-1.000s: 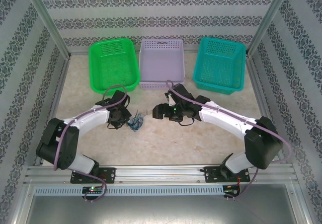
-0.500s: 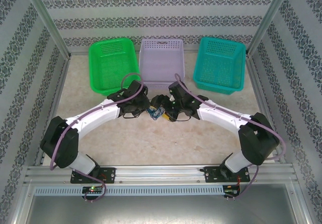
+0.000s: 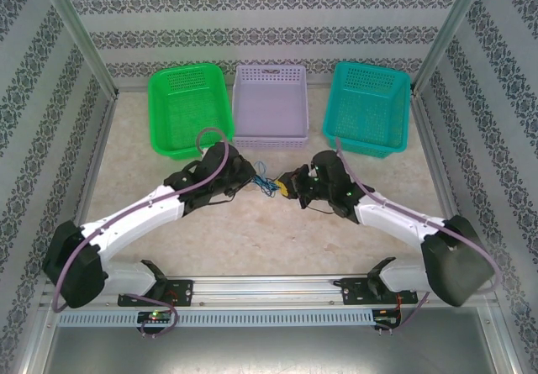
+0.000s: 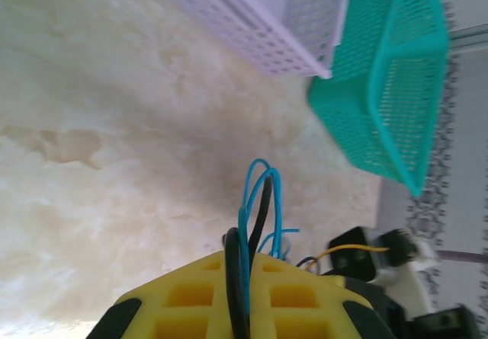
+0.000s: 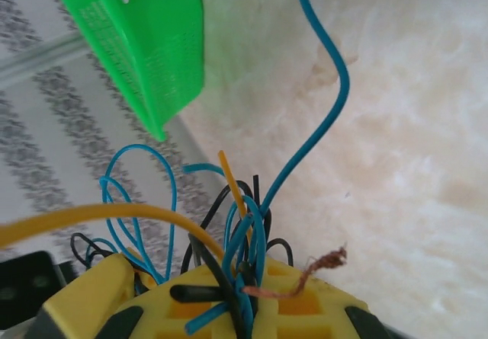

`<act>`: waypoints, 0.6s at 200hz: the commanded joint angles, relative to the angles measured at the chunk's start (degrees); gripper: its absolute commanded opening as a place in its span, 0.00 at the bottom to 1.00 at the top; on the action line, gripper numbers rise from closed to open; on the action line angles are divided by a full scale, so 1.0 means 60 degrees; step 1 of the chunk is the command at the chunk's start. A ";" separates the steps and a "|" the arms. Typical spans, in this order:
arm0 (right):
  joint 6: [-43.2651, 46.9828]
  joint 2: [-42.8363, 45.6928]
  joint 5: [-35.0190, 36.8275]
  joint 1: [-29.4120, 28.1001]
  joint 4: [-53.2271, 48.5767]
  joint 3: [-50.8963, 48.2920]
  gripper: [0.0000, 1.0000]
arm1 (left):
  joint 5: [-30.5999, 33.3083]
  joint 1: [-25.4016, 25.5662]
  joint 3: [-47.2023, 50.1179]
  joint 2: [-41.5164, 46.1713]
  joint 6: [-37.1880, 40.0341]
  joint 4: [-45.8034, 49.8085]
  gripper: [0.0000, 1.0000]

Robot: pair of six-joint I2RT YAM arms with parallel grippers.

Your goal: Untangle the cables

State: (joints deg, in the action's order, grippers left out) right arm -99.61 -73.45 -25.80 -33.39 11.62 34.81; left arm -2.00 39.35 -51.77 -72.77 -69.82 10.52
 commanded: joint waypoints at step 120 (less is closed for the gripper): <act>0.9414 0.2555 0.4046 0.1148 -0.8451 0.4131 0.54 | -0.1386 -0.0405 -0.0830 -0.0196 0.2961 -0.0715 0.00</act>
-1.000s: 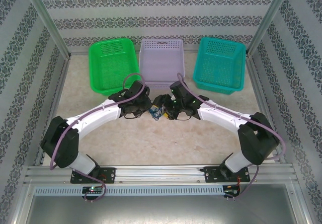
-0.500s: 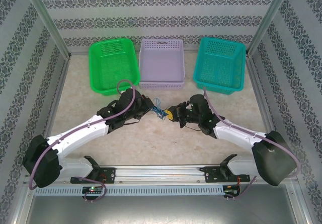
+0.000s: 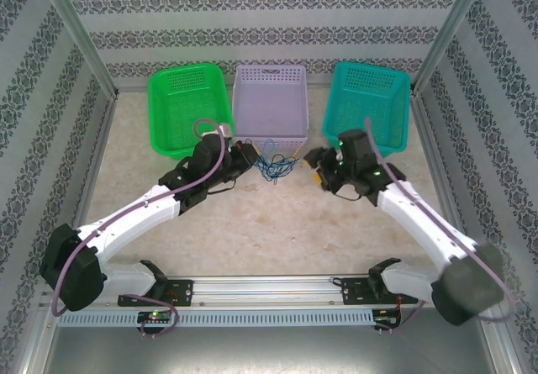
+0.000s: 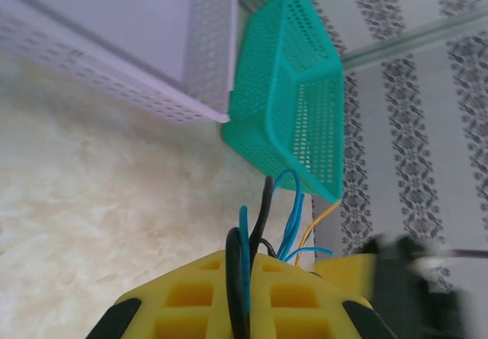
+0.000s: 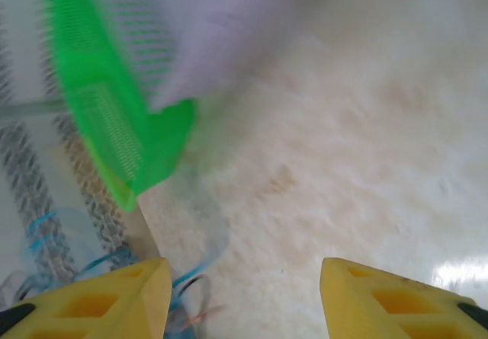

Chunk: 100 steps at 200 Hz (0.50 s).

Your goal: Untangle the cables

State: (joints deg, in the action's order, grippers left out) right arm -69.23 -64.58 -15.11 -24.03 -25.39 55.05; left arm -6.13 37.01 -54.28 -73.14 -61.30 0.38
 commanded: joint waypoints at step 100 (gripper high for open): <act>0.5439 -0.2231 -0.0451 -0.1404 -0.1069 0.2435 0.64 | -0.2010 -0.0016 -0.1284 -0.0884 0.2576 0.0991 0.00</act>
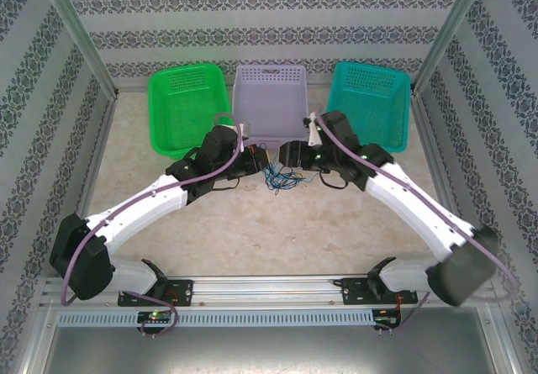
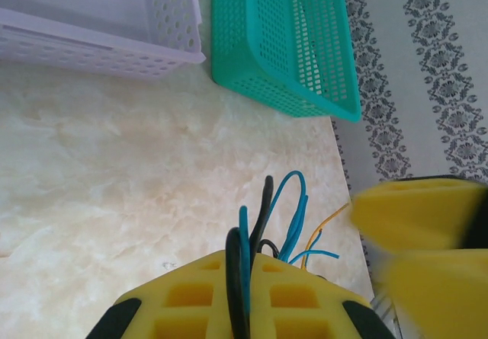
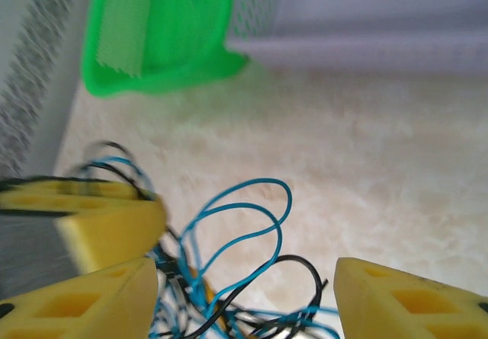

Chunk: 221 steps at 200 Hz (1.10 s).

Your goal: Untangle the cables

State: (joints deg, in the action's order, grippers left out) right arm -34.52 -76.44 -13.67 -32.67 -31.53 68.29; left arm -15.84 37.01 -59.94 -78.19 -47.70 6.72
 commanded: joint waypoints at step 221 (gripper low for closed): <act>-0.2277 0.1602 -0.0343 0.3478 -0.1304 -0.2419 0.00 | 0.3630 -0.1740 -0.0367 0.2182 -0.0799 0.4625 0.00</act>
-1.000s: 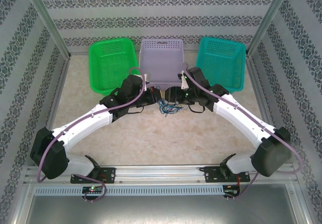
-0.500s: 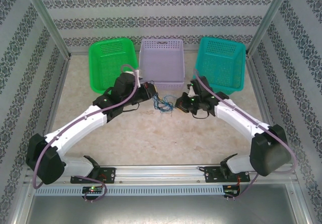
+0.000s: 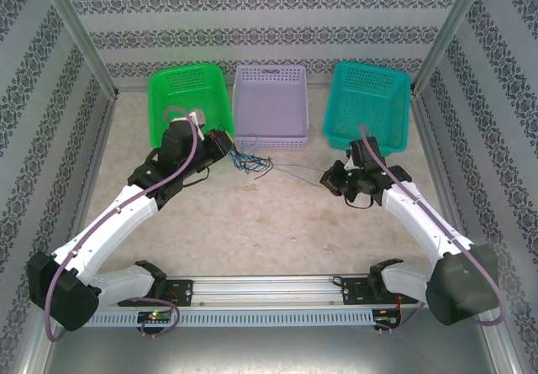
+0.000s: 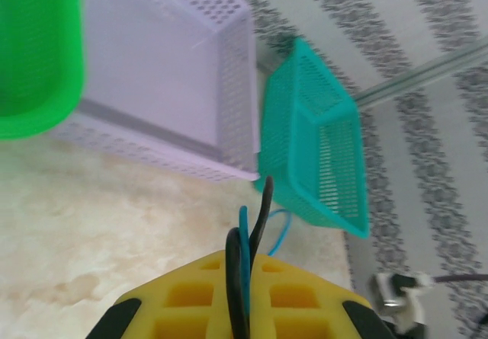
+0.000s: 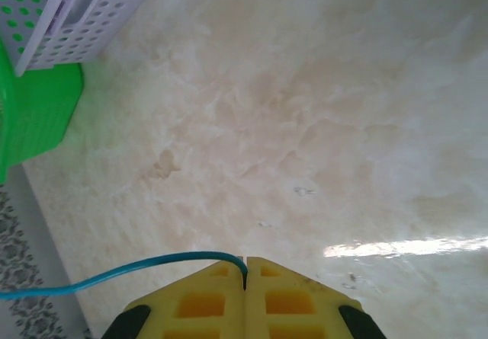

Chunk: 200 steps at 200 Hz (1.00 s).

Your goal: Untangle the cables

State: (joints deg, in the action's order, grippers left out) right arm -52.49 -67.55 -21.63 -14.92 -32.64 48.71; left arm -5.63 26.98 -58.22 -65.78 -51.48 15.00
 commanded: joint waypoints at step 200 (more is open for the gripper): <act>0.4272 -0.1203 0.0869 -0.0913 -0.1345 0.4066 0.00 | -0.0579 -0.0363 0.0337 -0.1190 -0.2438 0.2153 0.67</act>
State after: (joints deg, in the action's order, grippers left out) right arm -30.35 -73.93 -14.72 -18.92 -41.01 71.05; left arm -7.90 25.10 -51.64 -75.09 -60.93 28.23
